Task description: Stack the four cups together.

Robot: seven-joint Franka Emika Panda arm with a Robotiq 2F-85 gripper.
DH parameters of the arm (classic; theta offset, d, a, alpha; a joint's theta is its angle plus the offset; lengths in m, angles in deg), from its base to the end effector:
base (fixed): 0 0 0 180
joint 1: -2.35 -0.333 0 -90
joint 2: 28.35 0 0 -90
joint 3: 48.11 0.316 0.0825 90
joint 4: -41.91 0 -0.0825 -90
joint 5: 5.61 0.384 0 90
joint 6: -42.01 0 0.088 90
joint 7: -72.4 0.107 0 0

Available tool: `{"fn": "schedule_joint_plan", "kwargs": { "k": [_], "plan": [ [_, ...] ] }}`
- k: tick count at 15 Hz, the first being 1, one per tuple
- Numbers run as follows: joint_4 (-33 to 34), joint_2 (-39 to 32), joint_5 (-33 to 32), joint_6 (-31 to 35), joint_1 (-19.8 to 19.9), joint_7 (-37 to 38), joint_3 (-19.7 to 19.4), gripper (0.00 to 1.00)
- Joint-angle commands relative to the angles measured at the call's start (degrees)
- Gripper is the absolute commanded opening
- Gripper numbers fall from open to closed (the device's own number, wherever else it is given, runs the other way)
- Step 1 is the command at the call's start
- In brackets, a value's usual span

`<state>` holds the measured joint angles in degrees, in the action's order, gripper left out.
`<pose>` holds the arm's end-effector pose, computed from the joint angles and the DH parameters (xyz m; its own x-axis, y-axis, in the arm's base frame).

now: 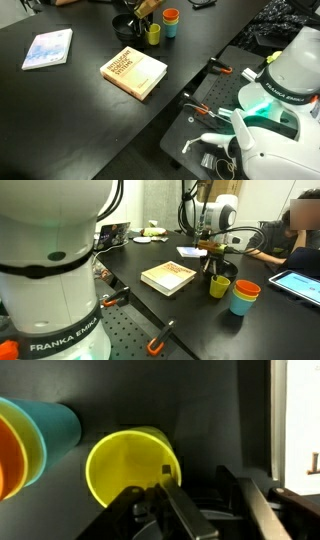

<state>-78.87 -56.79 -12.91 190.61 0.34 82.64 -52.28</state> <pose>0.5770 -0.0197 0.1765 0.9951 -0.0984 0.0009 -0.0980 -0.9901 0.1009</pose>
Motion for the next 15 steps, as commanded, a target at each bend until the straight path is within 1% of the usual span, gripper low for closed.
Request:
{"fn": "schedule_joint_plan", "kwargs": {
  "k": [1,2,3,5,6,7,11,13,15],
  "plan": [
    [1.4,-0.5,-1.7,-0.2,-1.1,0.2,-1.8,0.2],
    [1.5,-0.5,-2.0,-0.5,-1.2,0.2,-2.0,0.12],
    [1.4,-0.3,-2.4,-0.5,-1.4,0.7,-2.5,0.06],
    [1.3,0.1,-3.5,-1.4,-2.2,2.1,-3.5,0.01],
    [1.2,0.3,-4.0,-2.0,-2.7,2.8,-4.0,0.0],
    [1.1,0.8,-5.0,-2.6,-3.4,3.9,-4.7,0.03],
    [1.3,2.6,-7.6,-7.0,-6.0,8.9,-6.3,0.03],
    [1.7,4.4,-8.2,-10.6,-6.8,10.7,-6.1,0.03],
    [2.3,6.3,-9.6,-12.8,-7.4,12.5,-5.9,0.03]
  ]
}}
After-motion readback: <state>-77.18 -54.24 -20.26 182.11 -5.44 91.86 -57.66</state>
